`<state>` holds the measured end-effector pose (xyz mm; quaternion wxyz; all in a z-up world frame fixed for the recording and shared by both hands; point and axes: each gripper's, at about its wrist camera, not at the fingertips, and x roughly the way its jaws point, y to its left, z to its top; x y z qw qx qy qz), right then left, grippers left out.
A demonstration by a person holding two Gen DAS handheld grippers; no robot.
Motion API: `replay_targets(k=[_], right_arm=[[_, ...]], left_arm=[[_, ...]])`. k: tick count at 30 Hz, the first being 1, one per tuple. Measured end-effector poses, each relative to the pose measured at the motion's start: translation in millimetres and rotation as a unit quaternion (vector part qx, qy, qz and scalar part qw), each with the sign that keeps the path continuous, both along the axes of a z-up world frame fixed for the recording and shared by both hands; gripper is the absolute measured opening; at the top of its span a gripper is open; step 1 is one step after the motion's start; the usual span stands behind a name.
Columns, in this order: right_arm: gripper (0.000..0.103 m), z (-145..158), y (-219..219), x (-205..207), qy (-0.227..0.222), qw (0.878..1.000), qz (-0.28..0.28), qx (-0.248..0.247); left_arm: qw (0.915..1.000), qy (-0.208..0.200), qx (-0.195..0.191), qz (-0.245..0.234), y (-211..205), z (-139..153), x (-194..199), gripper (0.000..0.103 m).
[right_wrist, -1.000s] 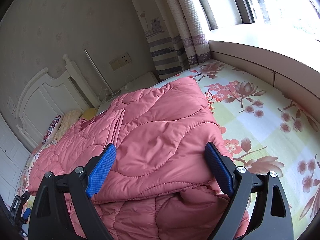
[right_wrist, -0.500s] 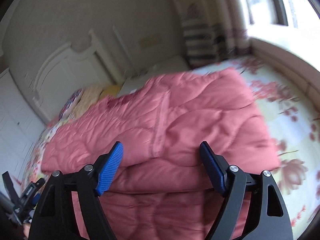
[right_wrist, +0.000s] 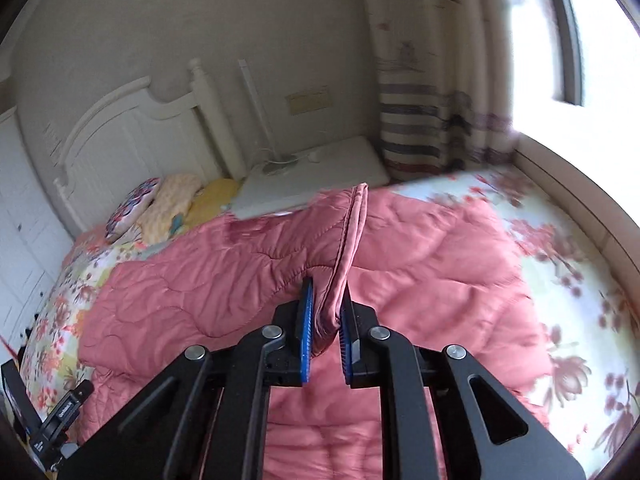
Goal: Fold large clothes
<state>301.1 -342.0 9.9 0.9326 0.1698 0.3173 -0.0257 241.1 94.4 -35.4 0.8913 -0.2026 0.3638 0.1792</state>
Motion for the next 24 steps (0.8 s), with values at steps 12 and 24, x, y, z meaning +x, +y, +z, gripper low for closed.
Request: replay_targets(k=[12,24], right_arm=[[0.063,10.8,16.0,-17.4,-0.038,0.995,-0.031,-0.084],[0.050,-48.5,70.8,33.3,0.067,0.983,0.062,-0.160]], left_arm=[[1.0000,0.003,-0.001,0.000,0.1,-0.8,1.3,0.101],[0.9816,-0.160,0.011,-0.104,-26.9,87.9,-20.2,0.101]])
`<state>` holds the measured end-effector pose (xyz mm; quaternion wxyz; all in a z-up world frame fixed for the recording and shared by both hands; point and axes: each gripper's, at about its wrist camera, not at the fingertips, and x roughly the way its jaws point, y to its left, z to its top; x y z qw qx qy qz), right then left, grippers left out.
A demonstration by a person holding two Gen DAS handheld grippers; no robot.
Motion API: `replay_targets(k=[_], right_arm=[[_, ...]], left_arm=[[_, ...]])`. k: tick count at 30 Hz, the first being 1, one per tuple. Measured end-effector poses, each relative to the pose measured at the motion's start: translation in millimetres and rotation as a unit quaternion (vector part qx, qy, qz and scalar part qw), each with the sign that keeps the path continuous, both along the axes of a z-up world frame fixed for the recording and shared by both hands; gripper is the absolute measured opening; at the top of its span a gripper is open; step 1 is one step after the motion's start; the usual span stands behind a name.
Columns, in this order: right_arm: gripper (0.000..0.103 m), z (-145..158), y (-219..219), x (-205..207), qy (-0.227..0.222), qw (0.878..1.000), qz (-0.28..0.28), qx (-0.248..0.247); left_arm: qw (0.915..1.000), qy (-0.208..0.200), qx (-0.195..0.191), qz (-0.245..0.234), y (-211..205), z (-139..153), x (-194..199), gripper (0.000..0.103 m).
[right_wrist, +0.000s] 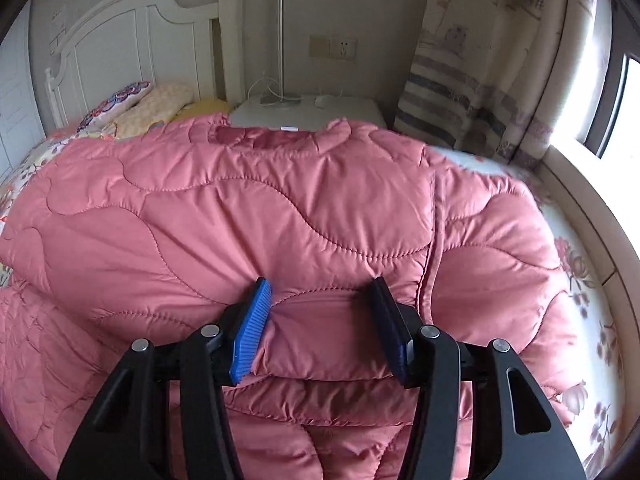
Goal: Fold large clothes
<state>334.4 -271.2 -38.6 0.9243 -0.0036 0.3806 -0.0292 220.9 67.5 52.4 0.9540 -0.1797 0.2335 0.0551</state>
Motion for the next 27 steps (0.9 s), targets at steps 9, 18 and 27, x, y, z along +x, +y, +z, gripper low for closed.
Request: replay_targets(k=[9,18,27], right_arm=[[0.053,0.0,-5.9,-1.4,-0.004,0.999,0.008,0.038],[0.057,-0.9,-8.8,-1.6,-0.004,0.998,0.018,0.061],[0.057,-0.5,-10.9,-2.2,-0.006,0.997,0.018,0.072]], left_arm=[[0.9782,0.151,-0.036,-0.138,-19.3,-69.5,121.5,0.099],[0.9847,0.069,-0.108,-0.118,28.9,-11.4,120.4,0.099],[0.9741,0.190,-0.036,-0.117,16.3,-76.2,178.7,0.100]])
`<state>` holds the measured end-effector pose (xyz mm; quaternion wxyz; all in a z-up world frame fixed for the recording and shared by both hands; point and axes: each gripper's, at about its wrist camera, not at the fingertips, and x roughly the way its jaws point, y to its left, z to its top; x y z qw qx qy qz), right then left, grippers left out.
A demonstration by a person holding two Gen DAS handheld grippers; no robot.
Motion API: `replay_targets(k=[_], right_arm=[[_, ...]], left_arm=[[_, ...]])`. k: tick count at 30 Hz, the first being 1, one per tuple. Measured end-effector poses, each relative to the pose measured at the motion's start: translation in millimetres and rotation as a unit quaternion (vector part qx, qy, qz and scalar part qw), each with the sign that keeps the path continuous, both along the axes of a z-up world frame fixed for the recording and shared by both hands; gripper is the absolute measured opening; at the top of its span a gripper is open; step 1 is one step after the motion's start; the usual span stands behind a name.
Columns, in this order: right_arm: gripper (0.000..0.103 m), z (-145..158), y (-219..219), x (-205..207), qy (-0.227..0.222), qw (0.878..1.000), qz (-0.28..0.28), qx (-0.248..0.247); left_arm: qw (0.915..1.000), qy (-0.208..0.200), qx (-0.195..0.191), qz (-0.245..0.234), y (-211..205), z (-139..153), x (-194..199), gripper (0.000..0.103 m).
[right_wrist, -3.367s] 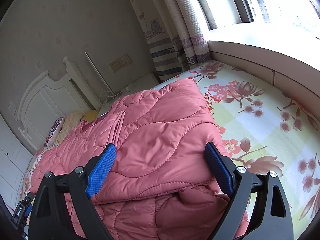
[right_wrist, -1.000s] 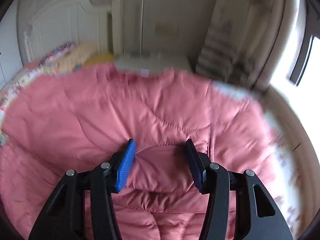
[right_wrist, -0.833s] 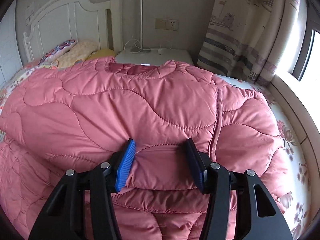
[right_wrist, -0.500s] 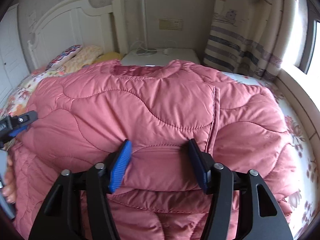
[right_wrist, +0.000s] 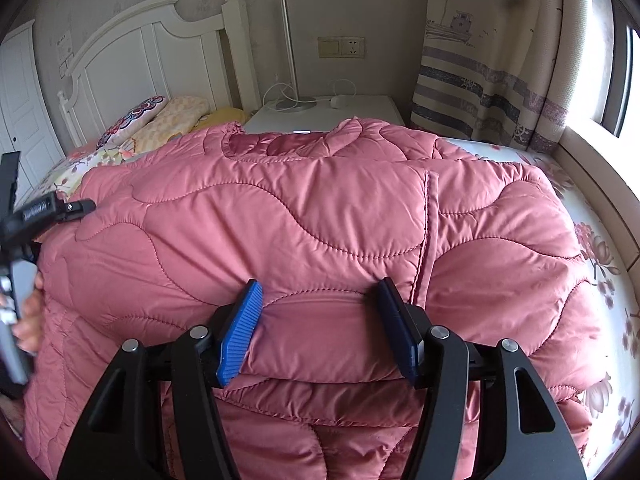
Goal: Fold large clothes
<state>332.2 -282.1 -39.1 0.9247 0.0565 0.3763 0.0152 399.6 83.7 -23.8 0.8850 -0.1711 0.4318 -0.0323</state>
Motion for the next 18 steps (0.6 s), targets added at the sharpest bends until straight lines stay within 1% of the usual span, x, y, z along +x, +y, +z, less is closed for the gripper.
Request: replay_targets(k=[1,2,3,4,5,6,8,9,11,12,13,14,15,16,17,18], right_arm=[[0.057,-0.1,-0.8,0.5,0.000,1.000,0.000,0.002],[0.057,-0.1,-0.8,0.9,0.001,1.000,0.000,0.002],[0.058,-0.4,-0.3,0.8,0.001,1.000,0.000,0.002],[0.058,-0.2,0.1,0.7,0.001,1.000,0.000,0.001],[0.058,-0.4,0.3,0.7,0.001,1.000,0.000,0.001],[0.058,-0.5,0.2,0.7,0.001,1.000,0.000,0.001],[0.058,-0.4,0.3,0.5,0.001,1.000,0.000,0.001],[0.058,-0.4,0.3,0.4,0.001,1.000,0.000,0.001],[0.058,-0.5,0.1,0.4,0.001,1.000,0.000,0.001],[0.058,-0.5,0.1,0.4,0.000,1.000,0.000,0.001],[0.058,-0.5,0.0,0.4,0.000,1.000,0.000,0.001],[0.058,-0.5,-0.1,0.3,0.000,1.000,0.001,0.001],[0.059,-0.3,0.9,0.3,-0.001,1.000,0.008,0.006],[0.060,-0.2,1.7,0.4,-0.002,1.000,0.012,0.006],[0.061,-0.2,3.4,0.8,-0.001,1.000,0.012,0.002],[0.061,-0.1,3.8,0.7,0.000,1.000,0.011,0.001]], left_arm=[[0.9999,0.002,-0.015,0.003,4.0,1.8,1.8,0.099],[0.9994,-0.013,-0.029,0.015,9.2,8.5,0.7,0.099],[0.9988,-0.031,-0.028,0.024,10.8,18.6,-1.6,0.099],[0.9979,-0.056,-0.019,0.027,10.9,30.2,-1.5,0.099],[0.9970,-0.073,-0.009,0.024,8.8,38.7,0.0,0.099],[0.9957,-0.091,0.008,0.017,2.8,49.1,3.2,0.100],[0.9945,-0.100,0.030,-0.008,-15.6,61.6,11.1,0.100],[0.9948,-0.092,0.034,-0.027,-23.3,60.1,23.2,0.100],[0.9967,-0.061,0.030,-0.046,-35.5,46.6,42.6,0.100],[0.9983,-0.029,0.026,-0.042,-34.1,25.6,59.9,0.100],[0.9989,-0.011,0.025,-0.039,-35.2,14.6,67.1,0.100],[0.9988,0.020,0.018,-0.040,-30.6,-12.0,81.0,0.100],[0.9985,0.017,0.025,-0.046,-34.5,-21.7,79.4,0.101],[0.9975,-0.004,0.051,-0.049,-40.8,-24.6,76.7,0.101],[0.9955,-0.002,0.079,-0.052,-47.8,-28.7,78.7,0.101],[0.9939,0.001,0.096,-0.054,-53.6,-26.4,76.6,0.101]])
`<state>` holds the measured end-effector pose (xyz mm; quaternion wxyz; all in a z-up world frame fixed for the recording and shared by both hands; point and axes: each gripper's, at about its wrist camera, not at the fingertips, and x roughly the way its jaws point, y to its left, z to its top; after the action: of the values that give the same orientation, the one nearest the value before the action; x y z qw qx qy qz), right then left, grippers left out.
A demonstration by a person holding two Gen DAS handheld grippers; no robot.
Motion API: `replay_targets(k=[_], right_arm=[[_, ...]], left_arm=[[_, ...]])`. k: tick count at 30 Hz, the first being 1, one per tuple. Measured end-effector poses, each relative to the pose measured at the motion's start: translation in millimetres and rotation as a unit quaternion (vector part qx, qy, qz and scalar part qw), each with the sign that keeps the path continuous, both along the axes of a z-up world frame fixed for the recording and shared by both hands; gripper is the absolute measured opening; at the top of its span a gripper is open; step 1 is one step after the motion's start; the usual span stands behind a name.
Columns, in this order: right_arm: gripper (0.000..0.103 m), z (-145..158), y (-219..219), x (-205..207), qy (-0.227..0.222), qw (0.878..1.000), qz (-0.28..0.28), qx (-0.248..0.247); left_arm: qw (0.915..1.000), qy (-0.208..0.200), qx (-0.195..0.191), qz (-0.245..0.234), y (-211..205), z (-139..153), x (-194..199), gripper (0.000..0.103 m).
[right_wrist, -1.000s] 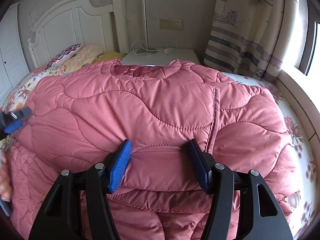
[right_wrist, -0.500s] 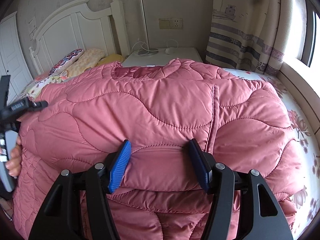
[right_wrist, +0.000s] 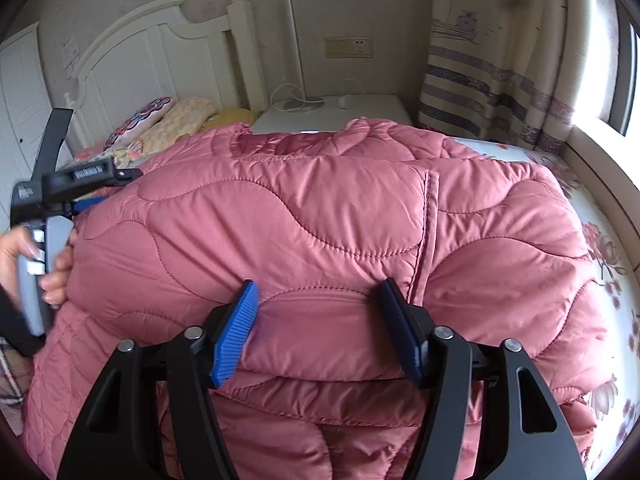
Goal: Fold large clothes
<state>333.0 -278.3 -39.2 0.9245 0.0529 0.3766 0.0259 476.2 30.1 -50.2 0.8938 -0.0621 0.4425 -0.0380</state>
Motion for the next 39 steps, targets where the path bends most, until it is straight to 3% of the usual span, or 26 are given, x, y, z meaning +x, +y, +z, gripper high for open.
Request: replay_targets(k=[4,6,8,10,11,13,16,19,22,24,27,28,32,34,39], right_arm=[[0.061,-0.1,-3.0,0.1,0.001,1.000,-0.002,0.007],[0.061,-0.3,-3.5,0.3,0.002,1.000,-0.003,0.009],[0.061,-0.3,-3.2,0.3,0.002,1.000,-0.003,0.009],[0.061,-0.6,-3.6,0.2,0.001,1.000,-0.003,0.009],[0.061,-0.5,-3.6,0.3,0.000,1.000,-0.001,0.011],[0.061,-0.8,-3.0,0.5,0.000,1.000,0.003,0.011],[0.062,-1.3,-3.4,1.2,0.002,1.000,-0.001,0.010],[0.062,-1.4,-4.0,1.0,0.002,1.000,-0.002,0.011],[0.062,-1.0,-4.7,0.1,0.001,1.000,-0.002,0.010],[0.062,-0.9,-4.6,-0.1,0.001,1.000,-0.002,0.011],[0.062,-1.2,-6.2,-0.1,0.002,1.000,-0.006,0.013],[0.062,-1.8,-6.3,0.4,0.003,1.000,-0.007,0.014],[0.062,-3.2,-7.6,0.7,0.006,1.000,-0.005,0.021],[0.062,-3.4,-8.4,0.9,0.006,1.000,-0.005,0.023],[0.063,-4.4,-12.4,1.3,0.007,0.999,-0.006,0.038]], left_arm=[[0.9994,0.003,0.033,0.003,-10.6,10.4,-0.5,0.100],[0.9993,-0.032,0.018,-0.005,-14.3,28.7,-10.3,0.101],[0.9960,-0.070,0.054,-0.007,-19.1,37.7,-15.4,0.101],[0.9938,-0.038,0.104,0.011,-20.7,21.7,1.6,0.101],[0.9953,0.001,0.097,0.006,-18.0,0.7,13.3,0.101],[0.9967,0.000,0.080,0.009,-13.4,-3.7,14.3,0.101],[0.9940,-0.005,0.107,0.025,-19.1,9.9,9.7,0.101],[0.9928,-0.063,0.102,-0.006,-48.4,37.2,-17.5,0.101],[0.9889,-0.082,0.109,-0.061,-90.6,46.2,-35.1,0.101],[0.9821,-0.073,0.138,-0.105,-129.4,32.6,-40.1,0.101],[0.9710,-0.078,0.200,-0.106,-161.3,0.9,-44.9,0.101],[0.9715,-0.081,0.197,-0.104,-161.2,-1.6,-43.6,0.101],[0.9848,-0.044,0.130,-0.106,-136.4,1.2,-34.0,0.101],[0.9878,-0.033,0.123,-0.090,-126.2,12.0,-45.2,0.101],[0.9908,-0.091,0.093,-0.038,-85.7,56.2,-131.5,0.101]])
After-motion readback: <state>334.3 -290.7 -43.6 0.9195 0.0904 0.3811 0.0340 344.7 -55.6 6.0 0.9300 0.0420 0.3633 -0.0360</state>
